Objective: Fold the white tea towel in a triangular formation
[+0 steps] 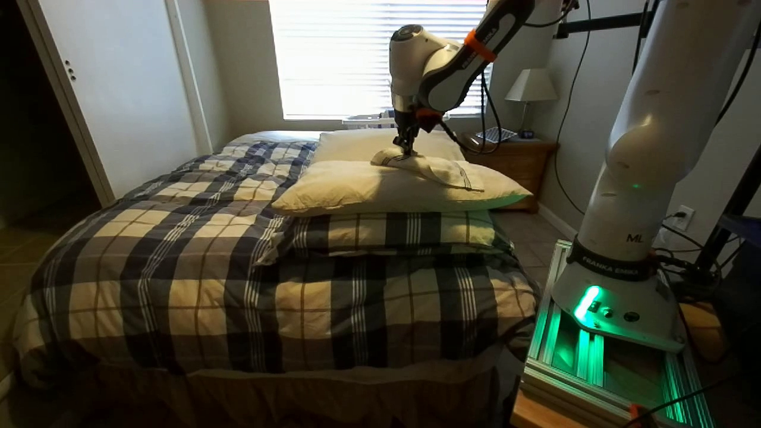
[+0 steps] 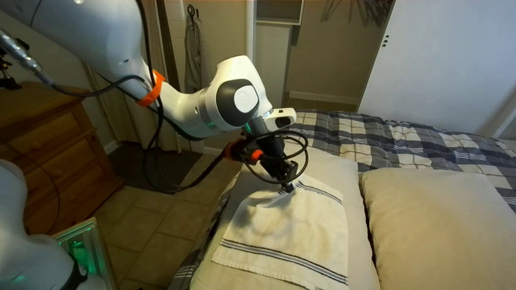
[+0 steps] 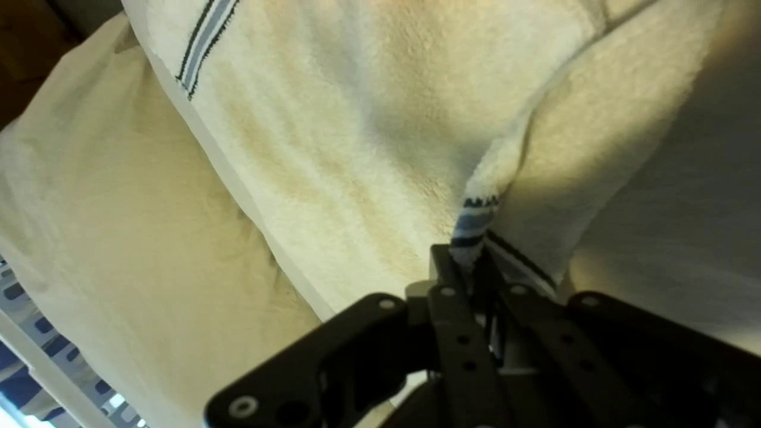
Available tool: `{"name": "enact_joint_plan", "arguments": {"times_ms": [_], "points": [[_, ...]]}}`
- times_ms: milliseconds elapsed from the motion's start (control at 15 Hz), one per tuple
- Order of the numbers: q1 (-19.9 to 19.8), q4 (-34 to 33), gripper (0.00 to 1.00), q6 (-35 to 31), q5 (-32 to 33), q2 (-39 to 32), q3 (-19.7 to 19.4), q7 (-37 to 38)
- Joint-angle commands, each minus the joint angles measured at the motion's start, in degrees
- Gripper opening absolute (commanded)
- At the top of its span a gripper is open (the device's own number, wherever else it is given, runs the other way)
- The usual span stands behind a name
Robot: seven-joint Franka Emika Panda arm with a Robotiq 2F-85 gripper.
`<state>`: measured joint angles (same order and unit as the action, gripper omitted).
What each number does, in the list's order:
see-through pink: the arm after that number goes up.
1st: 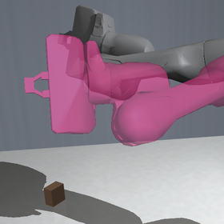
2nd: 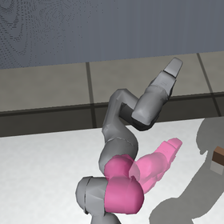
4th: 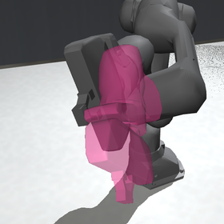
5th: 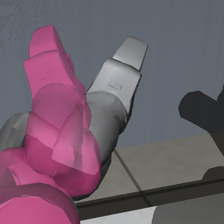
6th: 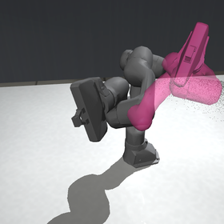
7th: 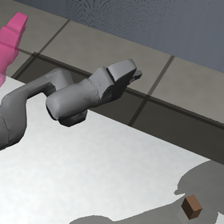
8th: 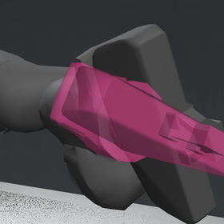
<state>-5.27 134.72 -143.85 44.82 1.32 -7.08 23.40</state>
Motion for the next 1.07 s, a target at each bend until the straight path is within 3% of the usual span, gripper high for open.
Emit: {"name": "enact_joint_plan", "arguments": {"times_ms": [0, 67, 533, 1000], "points": [[-0.5, -0.1, 0.09, 0.1, -0.2, 0.0, 0.5, -0.2], [-0.7, -0.3, 0.02, 0.8, 0.6, 0.0, 0.3, 0.5], [-5.1, -0.9, 0.02, 4.6, 8.3, -0.4, -3.5, 5.4], [-8.9, -1.5, 0.02, -1.6, 17.5, -3.6, -7.6, 7.6]]}}
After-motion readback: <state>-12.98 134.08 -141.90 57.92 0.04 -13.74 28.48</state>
